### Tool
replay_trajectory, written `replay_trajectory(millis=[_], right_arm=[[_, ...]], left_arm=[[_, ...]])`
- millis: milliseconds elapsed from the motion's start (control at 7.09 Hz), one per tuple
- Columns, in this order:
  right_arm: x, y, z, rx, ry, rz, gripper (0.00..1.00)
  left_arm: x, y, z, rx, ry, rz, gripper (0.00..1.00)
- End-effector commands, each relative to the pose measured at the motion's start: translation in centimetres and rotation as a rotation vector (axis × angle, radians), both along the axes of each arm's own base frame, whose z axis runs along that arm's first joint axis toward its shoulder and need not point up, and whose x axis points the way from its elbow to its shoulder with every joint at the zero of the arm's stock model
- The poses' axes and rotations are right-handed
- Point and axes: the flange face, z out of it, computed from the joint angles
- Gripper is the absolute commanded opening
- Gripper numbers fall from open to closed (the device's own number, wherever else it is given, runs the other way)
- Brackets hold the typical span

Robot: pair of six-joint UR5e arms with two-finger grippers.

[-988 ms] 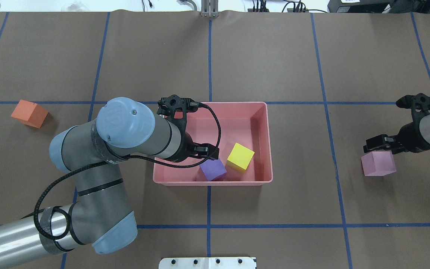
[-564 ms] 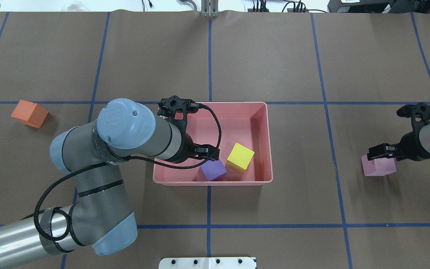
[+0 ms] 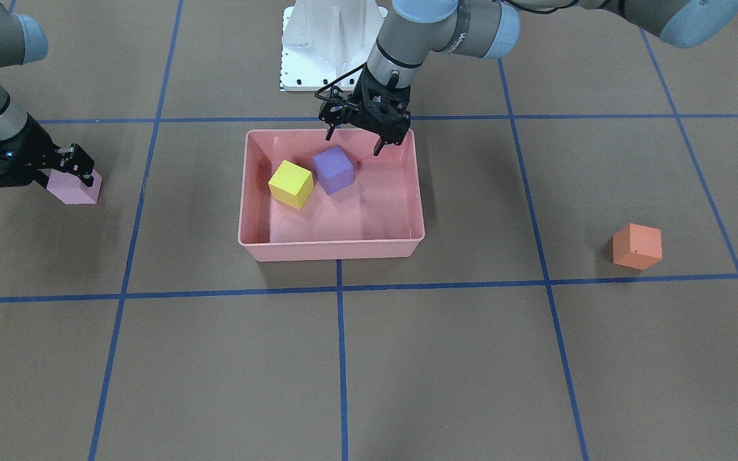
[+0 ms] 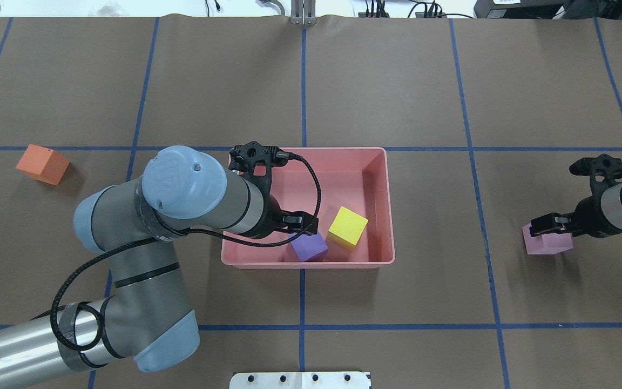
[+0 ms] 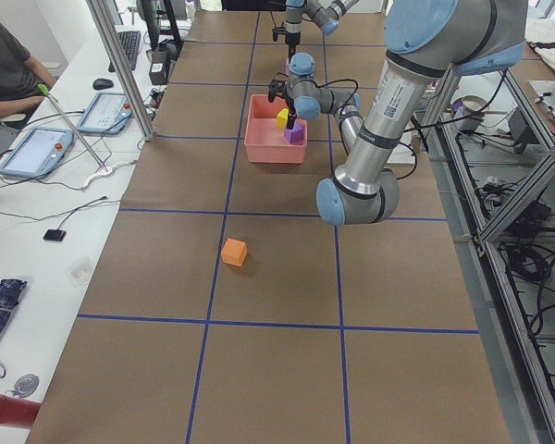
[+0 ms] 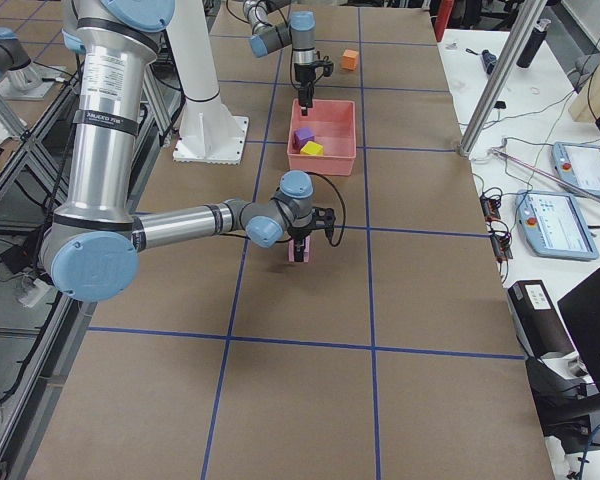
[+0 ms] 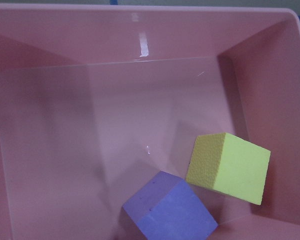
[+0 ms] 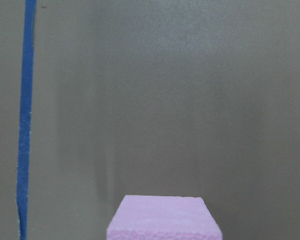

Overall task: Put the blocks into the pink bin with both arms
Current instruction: 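Release the purple cube and raise left gripper while right grasps lavender cube, then carry the lavender cube into the bin with right gripper while left reaches orange cube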

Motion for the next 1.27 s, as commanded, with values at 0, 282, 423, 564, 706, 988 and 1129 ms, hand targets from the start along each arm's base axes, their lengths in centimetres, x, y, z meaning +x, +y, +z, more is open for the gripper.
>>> replay_trajectory(millis=[0, 282, 423, 564, 706, 988, 1129], right_arm=[[0.1, 0.1, -0.1, -0.002, -0.007, -0.005, 0.00], [0.9, -0.8, -4.0, 0.001, -0.078, 0.007, 0.00], [0.7, -3.5, -7.3, 0.001, -0.101, 0.030, 0.00], [-0.9, -5.8, -11.7, -0.013, -0.107, 0.050, 0.00], [-2.9, -8.0, -16.7, -0.049, -0.137, 0.102, 0.00], [-7.9, -8.2, -24.6, -0.107, -0.221, 0.142, 0.00], [-11.3, -7.0, -28.6, -0.146, -0.255, 0.147, 0.00]], left_arm=[[-1.8, -0.3, -0.9, 0.011, 0.026, -0.017, 1.00], [-8.3, -1.2, 3.5, 0.018, 0.001, -0.064, 0.99], [-11.5, -0.5, 6.4, 0.113, -0.042, -0.028, 0.99], [-13.9, -1.5, 9.3, 0.186, -0.101, -0.017, 0.99], [-16.7, -3.4, 11.8, 0.264, -0.157, -0.015, 0.99], [-23.0, -8.2, 16.2, 0.314, -0.210, 0.025, 0.99], [-26.0, -11.1, 18.7, 0.313, -0.216, 0.073, 0.99]])
